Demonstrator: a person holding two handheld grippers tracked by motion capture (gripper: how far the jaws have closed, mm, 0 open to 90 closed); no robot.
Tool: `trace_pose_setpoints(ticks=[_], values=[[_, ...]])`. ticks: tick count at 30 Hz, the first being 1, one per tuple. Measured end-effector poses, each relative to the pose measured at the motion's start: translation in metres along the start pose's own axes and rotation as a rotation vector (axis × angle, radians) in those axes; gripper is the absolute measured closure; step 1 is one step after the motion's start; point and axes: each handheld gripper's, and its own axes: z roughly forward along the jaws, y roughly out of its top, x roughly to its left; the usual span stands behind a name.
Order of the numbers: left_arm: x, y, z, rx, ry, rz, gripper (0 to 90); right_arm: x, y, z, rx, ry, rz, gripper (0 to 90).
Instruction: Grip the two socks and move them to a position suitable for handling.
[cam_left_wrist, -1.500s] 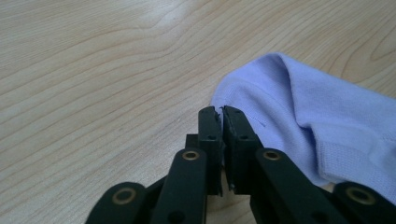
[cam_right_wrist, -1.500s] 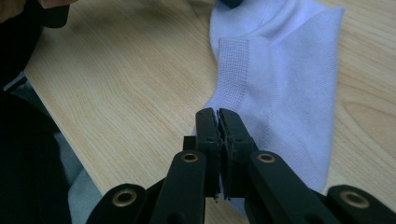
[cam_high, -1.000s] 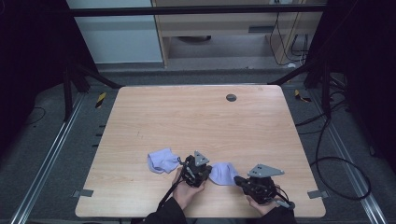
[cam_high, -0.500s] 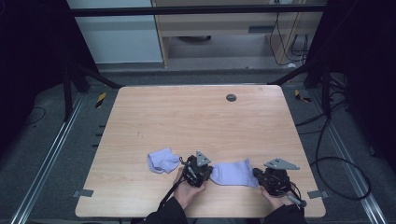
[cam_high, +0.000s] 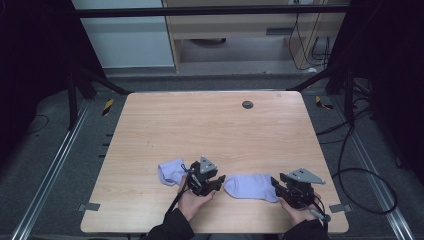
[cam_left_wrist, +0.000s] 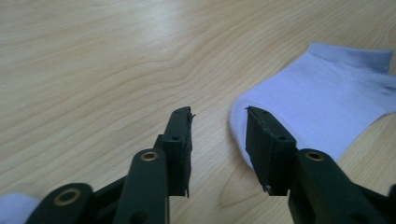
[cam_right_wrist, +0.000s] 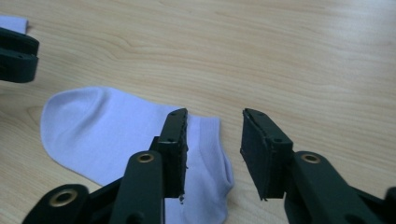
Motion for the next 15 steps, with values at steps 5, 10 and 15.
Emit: trace_pose_setpoints(ticks=[5,10,15], values=[[0.017,0.001,-0.019,-0.02,0.025,-0.005,50.5,0.001,0.004,0.004,-0.01,0.04,-0.012,52.1],[0.033,-0.002,-0.04,-0.044,0.045,-0.02,45.1,0.004,0.012,0.004,-0.033,0.07,-0.013,47.3],[0.053,-0.01,-0.062,-0.07,0.082,-0.059,42.4,0.008,0.02,0.006,-0.061,0.134,-0.011,43.2]])
